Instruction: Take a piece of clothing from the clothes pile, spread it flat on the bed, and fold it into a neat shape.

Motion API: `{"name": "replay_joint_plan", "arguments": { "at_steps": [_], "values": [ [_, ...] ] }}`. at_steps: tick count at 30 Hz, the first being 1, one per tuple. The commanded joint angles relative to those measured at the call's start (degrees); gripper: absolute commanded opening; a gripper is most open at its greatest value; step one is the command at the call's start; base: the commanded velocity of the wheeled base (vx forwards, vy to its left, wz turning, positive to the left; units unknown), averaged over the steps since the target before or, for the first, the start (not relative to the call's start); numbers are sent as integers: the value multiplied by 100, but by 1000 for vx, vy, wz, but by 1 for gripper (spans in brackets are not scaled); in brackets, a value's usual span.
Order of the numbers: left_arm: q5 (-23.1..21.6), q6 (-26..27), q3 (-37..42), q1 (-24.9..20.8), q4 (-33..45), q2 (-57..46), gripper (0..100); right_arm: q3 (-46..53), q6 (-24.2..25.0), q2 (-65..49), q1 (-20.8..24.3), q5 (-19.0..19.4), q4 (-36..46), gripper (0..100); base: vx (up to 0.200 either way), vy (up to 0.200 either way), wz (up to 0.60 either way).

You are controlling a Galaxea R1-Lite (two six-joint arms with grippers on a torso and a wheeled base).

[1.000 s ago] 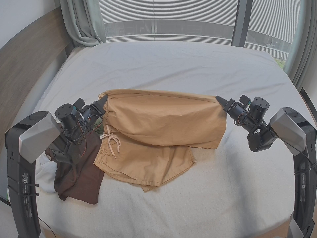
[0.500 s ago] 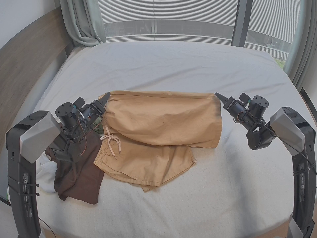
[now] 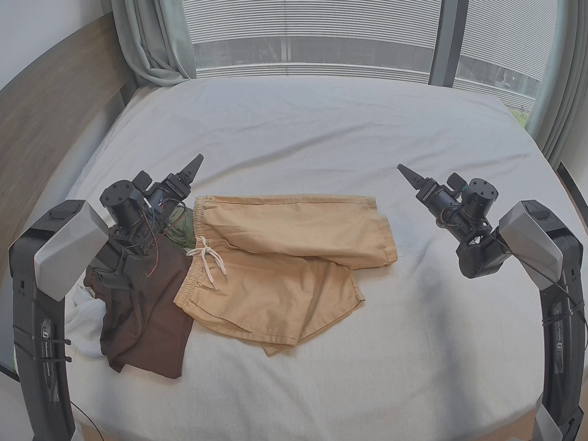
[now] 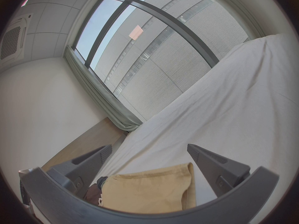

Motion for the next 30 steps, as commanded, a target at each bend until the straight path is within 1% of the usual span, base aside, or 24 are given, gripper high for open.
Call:
{"name": "replay_joint_plan", "arguments": {
  "at_steps": [1,4,6,8,9,10,12,13,15,18,23,26,30],
  "values": [
    [12,-10,540,-36,-57,-306,100,1177,-41,-668,132,-8,-286,100,0,0,0],
    [-85,26,1235,-62,-118,-702,100,2030,-129,-1072,308,-8,-496,100,0,0,0],
    [-278,43,1762,-62,-250,-992,100,2619,-234,-1318,422,-8,-699,100,0,0,0],
    [-436,78,2078,-27,-373,-1168,100,2953,-304,-1477,510,-8,-760,100,0,0,0],
    [-436,78,2078,-27,-373,-1168,100,2953,-304,-1477,510,-8,-760,100,0,0,0],
    [-638,184,2500,17,-496,-1396,100,3419,-445,-1696,606,-8,-769,100,0,0,0],
    [-753,272,2781,26,-558,-1519,100,3709,-559,-1811,668,-8,-760,100,0,0,0],
    [-876,395,3159,26,-646,-1669,100,3981,-691,-1907,738,-8,-778,100,0,0,0],
    [-1069,571,3651,17,-672,-1827,100,4227,-805,-1978,826,-8,-787,100,0,0,0],
    [-1166,720,3845,17,-681,-1871,100,4324,-832,-1978,879,-8,-787,100,0,0,0],
    [-1183,1247,4082,96,-672,-1862,100,4368,-876,-1890,949,-8,-725,100,0,0,0],
    [-1210,1458,4152,140,-663,-1853,100,4421,-920,-1793,949,-8,-725,100,0,0,0],
    [-1210,1485,4161,184,-655,-1818,100,4429,-1008,-1591,949,-8,-734,100,0,0,0]
  ]
}}
